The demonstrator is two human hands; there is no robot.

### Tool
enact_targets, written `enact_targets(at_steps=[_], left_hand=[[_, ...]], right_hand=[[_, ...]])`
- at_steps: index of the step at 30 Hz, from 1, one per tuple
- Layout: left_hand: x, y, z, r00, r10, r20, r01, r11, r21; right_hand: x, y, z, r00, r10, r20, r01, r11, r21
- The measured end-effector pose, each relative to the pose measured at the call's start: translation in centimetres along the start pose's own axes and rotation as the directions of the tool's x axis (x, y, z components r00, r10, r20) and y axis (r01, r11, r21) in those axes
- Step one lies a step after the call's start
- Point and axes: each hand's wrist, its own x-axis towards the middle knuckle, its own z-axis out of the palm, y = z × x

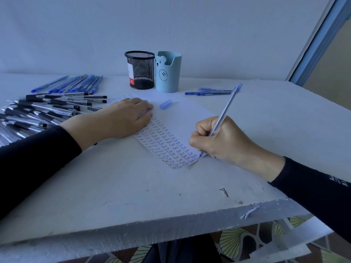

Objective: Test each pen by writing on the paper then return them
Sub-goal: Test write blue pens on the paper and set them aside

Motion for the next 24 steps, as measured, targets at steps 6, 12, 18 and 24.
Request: enact_targets(at_steps=[6, 12, 18, 24], left_hand=[[0.0, -0.1, 0.0, 1.000, -0.005, 0.007, 0.005, 1.000, 0.000], [-0.1, 0.2, -0.2, 1.000, -0.007, 0.012, 0.007, 1.000, -0.005], [-0.4, 0.7, -0.6, 0.999, -0.013, 0.031, 0.013, 1.000, 0.007], [-0.4, 0.8, -0.7, 0.999, -0.026, 0.041, 0.025, 0.999, 0.025]], right_hand=[[0.0, 0.3, 0.0, 1.000, -0.006, -0.010, 0.006, 1.000, -0.002], [0.3, 0.1, -0.3, 0.999, 0.004, -0.049, 0.000, 0.997, 0.079], [3.6, -0.1, -2.5, 0.999, -0.031, 0.030, 0.027, 0.991, 0.129], [9.7, -1.0, -4.9, 0.991, -0.011, -0.136, 0.067, 0.907, 0.416]])
